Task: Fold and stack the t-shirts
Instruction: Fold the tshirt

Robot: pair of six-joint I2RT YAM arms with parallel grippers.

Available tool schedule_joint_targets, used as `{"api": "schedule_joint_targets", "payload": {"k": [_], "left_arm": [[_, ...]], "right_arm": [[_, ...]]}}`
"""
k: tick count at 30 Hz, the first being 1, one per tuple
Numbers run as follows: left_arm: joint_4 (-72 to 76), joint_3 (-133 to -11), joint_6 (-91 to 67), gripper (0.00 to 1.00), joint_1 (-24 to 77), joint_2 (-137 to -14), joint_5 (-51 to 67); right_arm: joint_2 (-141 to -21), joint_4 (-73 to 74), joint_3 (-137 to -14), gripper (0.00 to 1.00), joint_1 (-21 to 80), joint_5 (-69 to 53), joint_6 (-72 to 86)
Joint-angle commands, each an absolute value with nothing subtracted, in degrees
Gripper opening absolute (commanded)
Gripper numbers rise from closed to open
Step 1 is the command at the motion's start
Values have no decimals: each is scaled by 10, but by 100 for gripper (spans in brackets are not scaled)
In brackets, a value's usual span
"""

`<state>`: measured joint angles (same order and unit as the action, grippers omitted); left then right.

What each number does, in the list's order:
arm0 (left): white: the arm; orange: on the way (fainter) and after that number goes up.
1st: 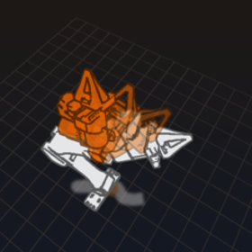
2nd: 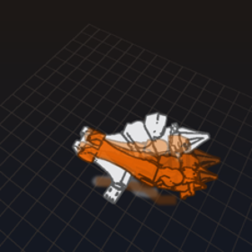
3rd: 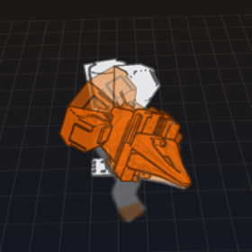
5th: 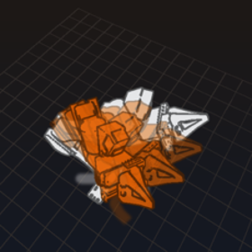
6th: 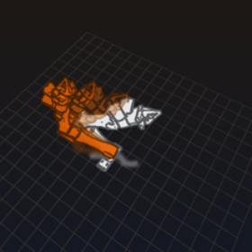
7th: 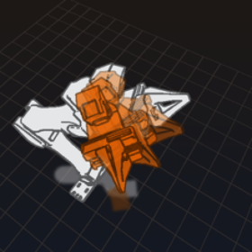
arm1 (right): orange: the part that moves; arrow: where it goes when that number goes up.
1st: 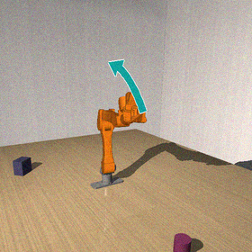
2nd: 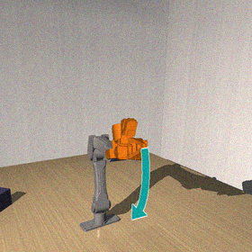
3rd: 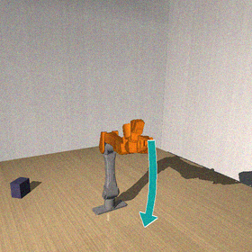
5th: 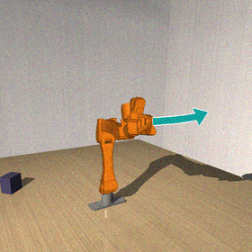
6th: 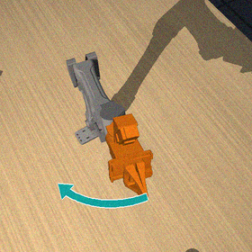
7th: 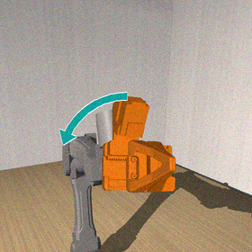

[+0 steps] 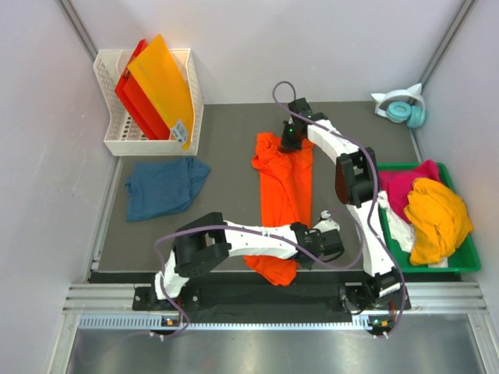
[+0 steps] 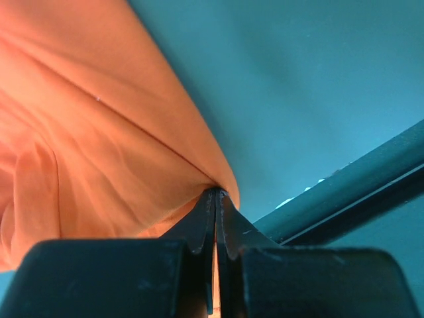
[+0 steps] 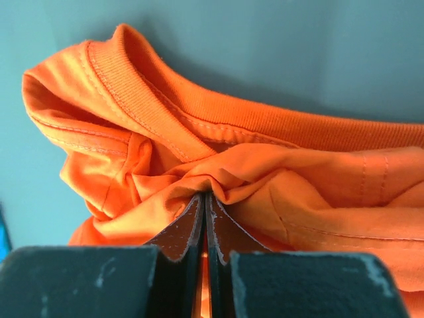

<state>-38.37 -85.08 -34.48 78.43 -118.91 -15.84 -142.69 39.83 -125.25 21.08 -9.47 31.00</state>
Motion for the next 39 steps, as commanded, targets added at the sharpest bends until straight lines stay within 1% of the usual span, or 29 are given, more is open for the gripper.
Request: {"api": "schedule_joint_targets", "payload": {"k": [1,7,8,9,10,11,13,14,15,16,17,18,19,21,22,25,26,29,31,32,33,35,37,38,39], "left_arm": [[-346,-846,-364,0,833,-1291,34],[-350,-853,-364,0,833,-1298,22],[-351,-841,-368,0,834,-1283,8],[-345,-831,-378,0,833,-1270,-36],[-341,-818,-381,0,833,-1253,-58],[-338,-797,-386,2,833,-1218,-78],[-336,-782,-388,16,828,-1185,-128],[-343,-780,-389,27,825,-1160,-146],[-347,-781,-390,44,820,-1148,-157],[-356,-782,-392,52,818,-1135,-184],[-359,-783,-392,61,817,-1109,-199],[-362,-783,-392,70,815,-1097,-213],[-366,-785,-392,83,813,-1086,-241],[-376,-791,-395,92,808,-1052,-259],[-378,-793,-394,95,807,-1035,-275],[-389,-801,-400,96,798,-1003,-294],[-391,-800,-401,96,796,-994,-309],[-395,-791,-413,94,779,-958,-330],[-386,-774,-420,91,751,-929,-335],[-382,-766,-422,87,736,-922,-324],[-366,-759,-423,85,699,-914,-316],[-352,-736,-422,81,658,-900,-299],[-339,-727,-412,74,599,-900,-285],[-337,-726,-404,69,568,-903,-286],[-335,-728,-398,55,553,-907,-289]], "right_arm": [[-1440,388,-1244,0,237,-150,294],[-1432,394,-1247,0,237,-158,285],[-1426,394,-1245,0,236,-144,283],[-1416,379,-1229,0,233,-140,280],[-1388,366,-1214,0,230,-136,281],[-1370,352,-1200,0,228,-128,284],[-1324,317,-1170,3,216,-125,295],[-1312,314,-1169,8,212,-120,298],[-1300,311,-1171,10,203,-120,300],[-1281,311,-1174,12,199,-120,300],[-1269,312,-1177,17,194,-114,301],[-1259,311,-1179,19,186,-111,300],[-1237,310,-1181,22,183,-108,294],[-1217,312,-1180,31,175,-104,293],[-1199,311,-1180,41,171,-105,293],[-1159,306,-1156,51,161,-104,295],[-1149,305,-1148,52,157,-102,296],[-1101,300,-1102,53,156,-91,290],[-1053,294,-1052,49,156,-81,285],[-1036,287,-1031,47,156,-78,284],[-1005,285,-989,46,156,-76,280],[-973,280,-921,42,163,-54,273],[-927,278,-875,38,169,-36,266],[-912,269,-826,37,176,-30,266],[-883,263,-803,35,180,-22,265]]}}
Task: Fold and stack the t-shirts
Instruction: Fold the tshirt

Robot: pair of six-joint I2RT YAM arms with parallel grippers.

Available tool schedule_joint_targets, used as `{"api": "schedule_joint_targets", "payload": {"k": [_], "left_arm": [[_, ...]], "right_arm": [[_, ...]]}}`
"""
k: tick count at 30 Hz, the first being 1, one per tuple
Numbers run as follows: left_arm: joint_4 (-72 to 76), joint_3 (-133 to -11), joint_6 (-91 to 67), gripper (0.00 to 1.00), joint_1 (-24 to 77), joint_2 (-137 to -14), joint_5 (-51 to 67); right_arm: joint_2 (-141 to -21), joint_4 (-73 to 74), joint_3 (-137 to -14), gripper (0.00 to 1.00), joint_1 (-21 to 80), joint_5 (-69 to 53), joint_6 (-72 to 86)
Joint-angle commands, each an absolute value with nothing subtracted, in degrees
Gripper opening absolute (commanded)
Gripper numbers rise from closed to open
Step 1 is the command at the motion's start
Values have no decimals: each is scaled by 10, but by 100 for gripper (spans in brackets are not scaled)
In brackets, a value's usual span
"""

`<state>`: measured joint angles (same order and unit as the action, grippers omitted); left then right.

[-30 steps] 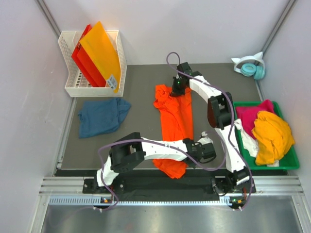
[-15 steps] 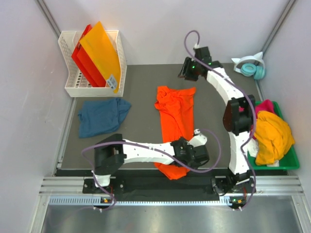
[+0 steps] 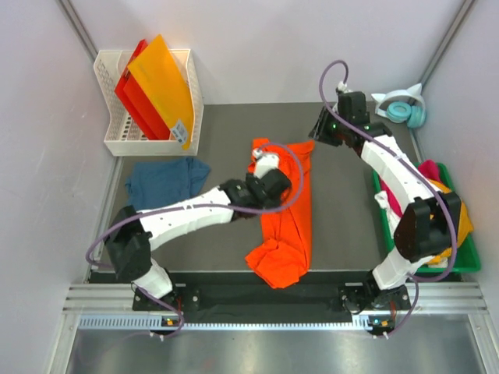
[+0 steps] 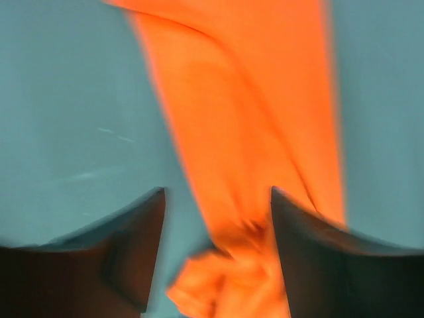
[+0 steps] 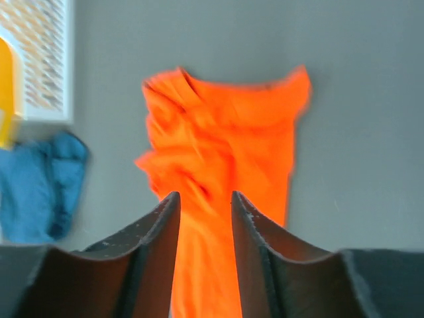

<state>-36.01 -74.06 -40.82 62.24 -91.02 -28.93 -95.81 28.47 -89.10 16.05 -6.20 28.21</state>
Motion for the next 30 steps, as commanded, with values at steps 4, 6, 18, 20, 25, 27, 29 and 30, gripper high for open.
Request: {"api": "schedule_joint_targets", "payload": {"k": [4,6,18,20,25,27,29,30], "left_arm": [[-321,-760,-362,2,491,-961,-280],[-321,-779,-347,0,466,-990,-275],[-253,-854,-322,0,418,-1098,-178],[-244,-852,-322,0,417,-1099,-167],[-229,-846,-319,0,418,-1107,-135],[-230,-850,-315,0,417,-1121,-132],[-242,-859,-313,0,416,-1135,-124],[-247,-870,-313,0,415,-1149,-120]], "right_arm": [[-837,247,-714,30,200,15,259],[-829,241,-681,29,208,21,258],[-901,207,-652,18,239,18,250],[-913,203,-650,14,250,17,252],[-950,191,-640,8,270,22,268],[-963,187,-633,7,272,23,278],[-976,179,-628,5,273,24,283],[-982,178,-627,5,273,24,285]]}}
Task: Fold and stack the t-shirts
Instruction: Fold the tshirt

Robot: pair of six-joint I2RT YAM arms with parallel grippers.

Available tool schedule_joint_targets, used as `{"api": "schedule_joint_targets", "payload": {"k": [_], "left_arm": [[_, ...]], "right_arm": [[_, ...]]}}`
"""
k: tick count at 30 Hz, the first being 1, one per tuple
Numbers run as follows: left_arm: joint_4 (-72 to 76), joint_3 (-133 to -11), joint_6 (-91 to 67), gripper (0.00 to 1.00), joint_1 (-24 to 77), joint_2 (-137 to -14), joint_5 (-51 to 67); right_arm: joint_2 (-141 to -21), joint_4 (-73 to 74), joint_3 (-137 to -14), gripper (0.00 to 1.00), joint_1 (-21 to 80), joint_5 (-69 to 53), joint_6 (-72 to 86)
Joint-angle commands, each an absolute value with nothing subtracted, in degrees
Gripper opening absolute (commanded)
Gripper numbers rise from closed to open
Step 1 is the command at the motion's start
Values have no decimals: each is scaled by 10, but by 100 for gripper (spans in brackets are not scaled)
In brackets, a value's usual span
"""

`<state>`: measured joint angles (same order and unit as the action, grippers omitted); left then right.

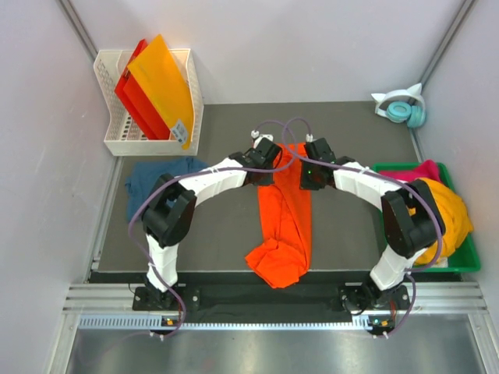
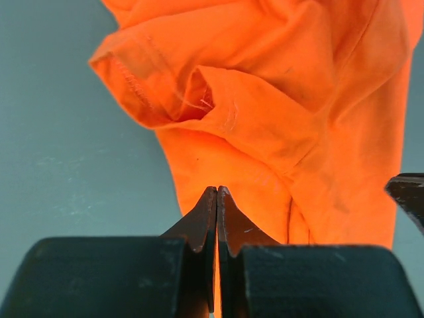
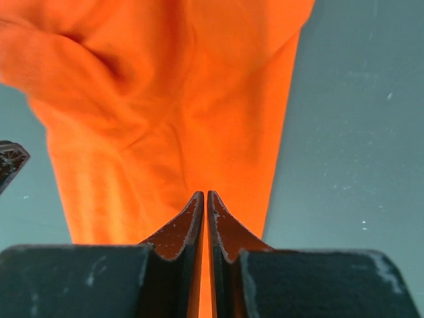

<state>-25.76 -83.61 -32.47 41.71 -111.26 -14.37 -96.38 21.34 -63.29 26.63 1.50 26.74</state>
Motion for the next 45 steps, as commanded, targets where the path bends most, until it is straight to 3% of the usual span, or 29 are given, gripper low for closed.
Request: {"api": "schedule_joint_targets", "payload": {"k": [1,15,35,45], "left_arm": [[-252,-873,-313,0,413,-1155,-116],[-300,-942,-329,0,361,-1258,-59],[-388,-1187,-323,0,273,-1454,37],[-419,-1353,-327,0,217,-1549,81]], "right_arm": [[-987,177,-628,4,273,25,287],[-1108,215,-718,0,271,42,299],[-1317,344,-1021,0,190,25,309],[-1442,415,-1236,0,154,4,290]]}}
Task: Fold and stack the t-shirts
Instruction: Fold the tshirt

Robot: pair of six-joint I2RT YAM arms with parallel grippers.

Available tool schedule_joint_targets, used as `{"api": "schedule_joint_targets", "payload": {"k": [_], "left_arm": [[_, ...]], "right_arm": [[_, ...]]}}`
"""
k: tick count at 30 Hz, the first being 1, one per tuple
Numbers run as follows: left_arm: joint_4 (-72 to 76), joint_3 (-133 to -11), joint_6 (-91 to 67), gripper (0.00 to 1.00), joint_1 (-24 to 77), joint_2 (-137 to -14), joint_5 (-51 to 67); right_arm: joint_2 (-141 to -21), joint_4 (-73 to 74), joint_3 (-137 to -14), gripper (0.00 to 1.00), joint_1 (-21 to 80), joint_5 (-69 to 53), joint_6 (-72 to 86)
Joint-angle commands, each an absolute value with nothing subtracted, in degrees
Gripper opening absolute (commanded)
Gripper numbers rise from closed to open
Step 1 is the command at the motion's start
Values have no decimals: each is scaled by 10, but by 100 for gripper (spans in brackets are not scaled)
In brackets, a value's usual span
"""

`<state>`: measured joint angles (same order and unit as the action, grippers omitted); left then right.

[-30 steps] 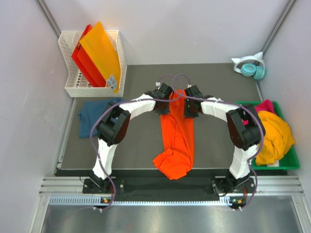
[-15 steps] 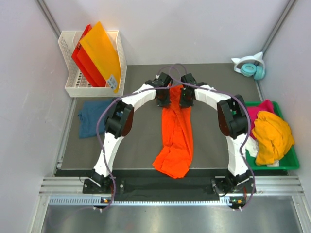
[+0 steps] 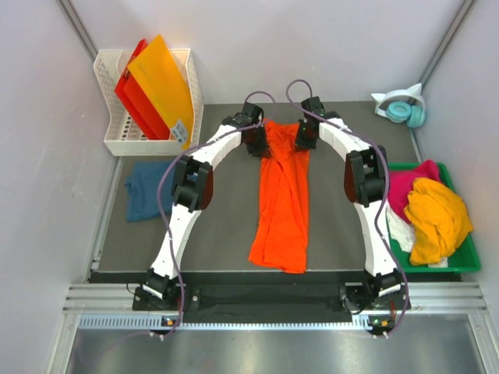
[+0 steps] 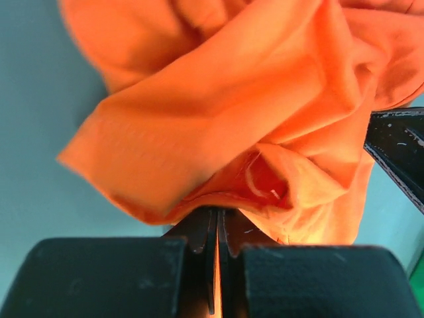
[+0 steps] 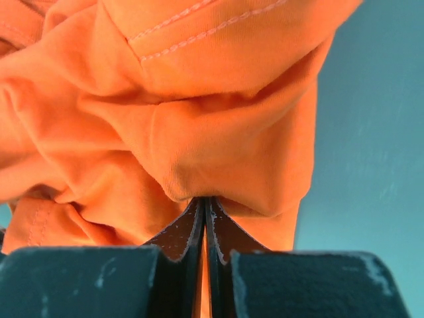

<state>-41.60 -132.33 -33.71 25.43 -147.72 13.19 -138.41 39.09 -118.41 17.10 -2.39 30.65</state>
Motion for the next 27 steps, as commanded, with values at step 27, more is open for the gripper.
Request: {"api": "schedule_joint_targets", "payload": {"k": [27], "left_arm": [[-208,-1152,-365,23,175,-1291,88]], "right_arm": [[-1267,301,-1211,29,141,-80,304]]}}
